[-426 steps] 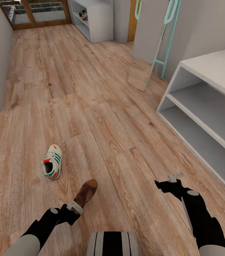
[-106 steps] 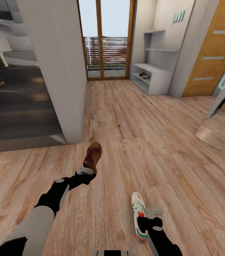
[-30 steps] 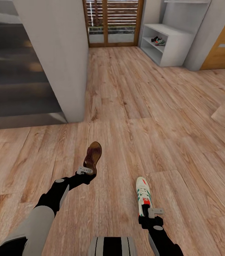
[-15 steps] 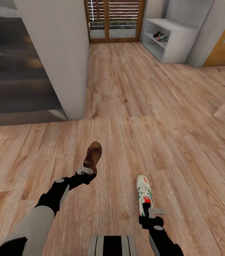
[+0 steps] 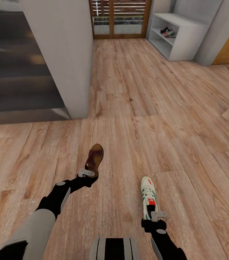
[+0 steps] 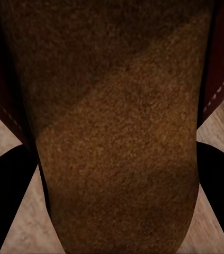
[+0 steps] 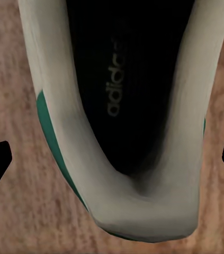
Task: Pick up the two gym shoes and the two sandals from the corridor floor and place them onto the hallstand (shoe rack) in the corridor, making sure they are on the rack and not on the floor. Arrange them so the two gym shoes are next to each other and the two sandals are next to each other.
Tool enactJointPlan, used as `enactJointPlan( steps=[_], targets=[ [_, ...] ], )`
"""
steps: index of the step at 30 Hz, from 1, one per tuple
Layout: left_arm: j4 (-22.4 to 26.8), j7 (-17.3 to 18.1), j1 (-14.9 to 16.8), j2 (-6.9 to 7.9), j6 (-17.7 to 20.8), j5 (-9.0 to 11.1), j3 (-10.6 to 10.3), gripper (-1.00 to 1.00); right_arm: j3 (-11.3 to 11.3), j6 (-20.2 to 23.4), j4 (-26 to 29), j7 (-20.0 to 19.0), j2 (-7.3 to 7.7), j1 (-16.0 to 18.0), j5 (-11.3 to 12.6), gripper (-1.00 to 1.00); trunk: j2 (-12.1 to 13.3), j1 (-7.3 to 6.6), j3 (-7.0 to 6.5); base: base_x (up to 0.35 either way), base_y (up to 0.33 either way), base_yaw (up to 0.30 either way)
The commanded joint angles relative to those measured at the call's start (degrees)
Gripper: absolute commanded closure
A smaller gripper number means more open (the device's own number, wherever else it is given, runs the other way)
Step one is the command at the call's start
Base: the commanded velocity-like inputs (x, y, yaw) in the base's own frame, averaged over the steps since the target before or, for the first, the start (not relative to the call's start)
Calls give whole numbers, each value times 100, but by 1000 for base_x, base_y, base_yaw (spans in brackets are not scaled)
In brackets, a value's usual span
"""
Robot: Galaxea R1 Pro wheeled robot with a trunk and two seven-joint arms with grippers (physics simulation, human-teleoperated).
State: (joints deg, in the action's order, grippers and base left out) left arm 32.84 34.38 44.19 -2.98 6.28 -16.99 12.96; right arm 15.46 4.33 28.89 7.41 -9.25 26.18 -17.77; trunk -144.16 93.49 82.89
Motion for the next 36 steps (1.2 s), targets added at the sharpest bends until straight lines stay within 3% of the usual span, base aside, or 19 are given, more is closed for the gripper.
enactJointPlan(
  steps=[1,14,15,36],
  targets=[
    [11,52,2,-9,57,-16,48,100,31,33,11,-3,-7,1,-59,-100,-2,-1,4,0,0,2],
    [11,52,2,-9,58,-15,48,100,45,33,19,2,0,1,-59,-100,-2,-1,4,44,0,0],
    [11,52,2,-9,58,-15,48,100,45,33,19,0,2,1,-59,100,-2,-1,4,12,0,0],
    [11,52,2,-9,57,-15,48,100,45,39,20,-2,10,1,-59,100,-2,-1,4,1,0,0]
  ],
)
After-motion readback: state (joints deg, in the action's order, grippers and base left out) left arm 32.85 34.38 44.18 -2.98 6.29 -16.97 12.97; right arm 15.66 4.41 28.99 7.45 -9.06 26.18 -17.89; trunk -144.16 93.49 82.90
